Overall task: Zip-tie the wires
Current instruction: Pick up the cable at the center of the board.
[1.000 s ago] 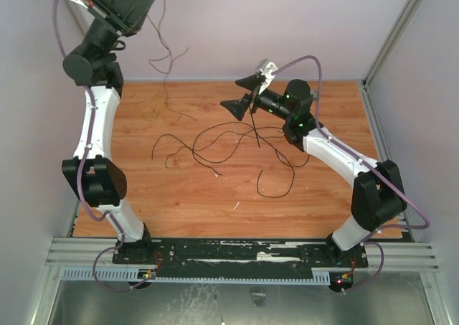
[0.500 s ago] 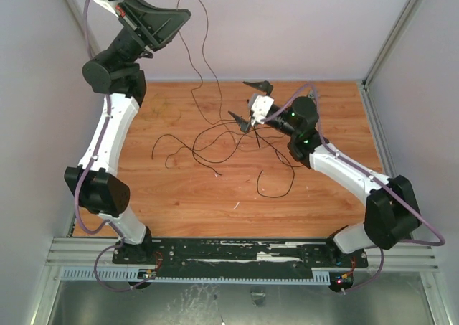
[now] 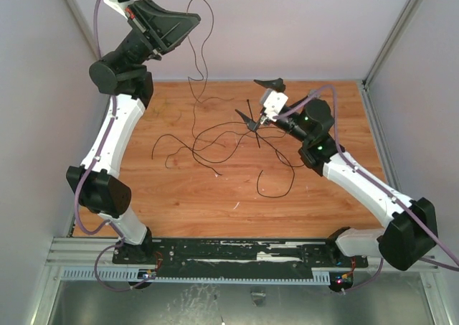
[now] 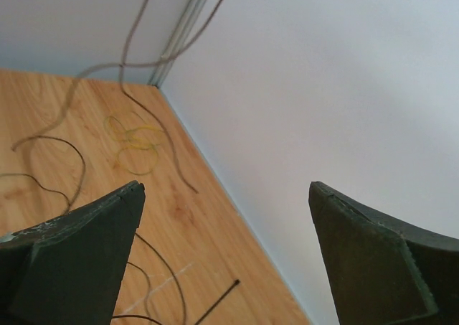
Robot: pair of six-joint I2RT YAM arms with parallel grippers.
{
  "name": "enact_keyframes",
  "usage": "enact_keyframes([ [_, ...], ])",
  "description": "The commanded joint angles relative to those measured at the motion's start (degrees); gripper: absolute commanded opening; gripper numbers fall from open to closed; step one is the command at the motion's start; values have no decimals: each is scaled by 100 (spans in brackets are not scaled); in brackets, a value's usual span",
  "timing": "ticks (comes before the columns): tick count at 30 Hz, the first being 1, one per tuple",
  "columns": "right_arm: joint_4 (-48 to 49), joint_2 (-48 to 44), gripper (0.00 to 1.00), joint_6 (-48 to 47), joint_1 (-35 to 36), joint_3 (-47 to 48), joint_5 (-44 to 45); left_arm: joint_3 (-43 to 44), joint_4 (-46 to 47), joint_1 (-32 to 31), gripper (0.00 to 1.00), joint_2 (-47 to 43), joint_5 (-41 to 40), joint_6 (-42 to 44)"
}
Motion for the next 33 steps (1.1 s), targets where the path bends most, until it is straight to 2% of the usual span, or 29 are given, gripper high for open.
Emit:
enact_keyframes([
  [1,-797,-168,99,1068,17,398,-336,66,125,-34,3,-123,62,129],
  [4,-1154,-134,99,1292,26,494,-745,145,92,-34,3,-108,63,145],
  [8,-1510,-29,99,1472,34,401,-856,212,21,-41,4,-94,50,175],
  [13,-1141,204,99,1573,61,37,-1014,287,-3,-81,4,-66,13,174],
  [19,-1388,857,97,1720,269,385,-1389,426,-98,-147,5,-43,13,206],
  [26,-896,803,97,1903,341,24,-1347,430,-112,-148,6,-44,44,218],
  [33,-841,1207,94,2238,366,229,-1591,452,-112,-148,8,-53,40,244],
])
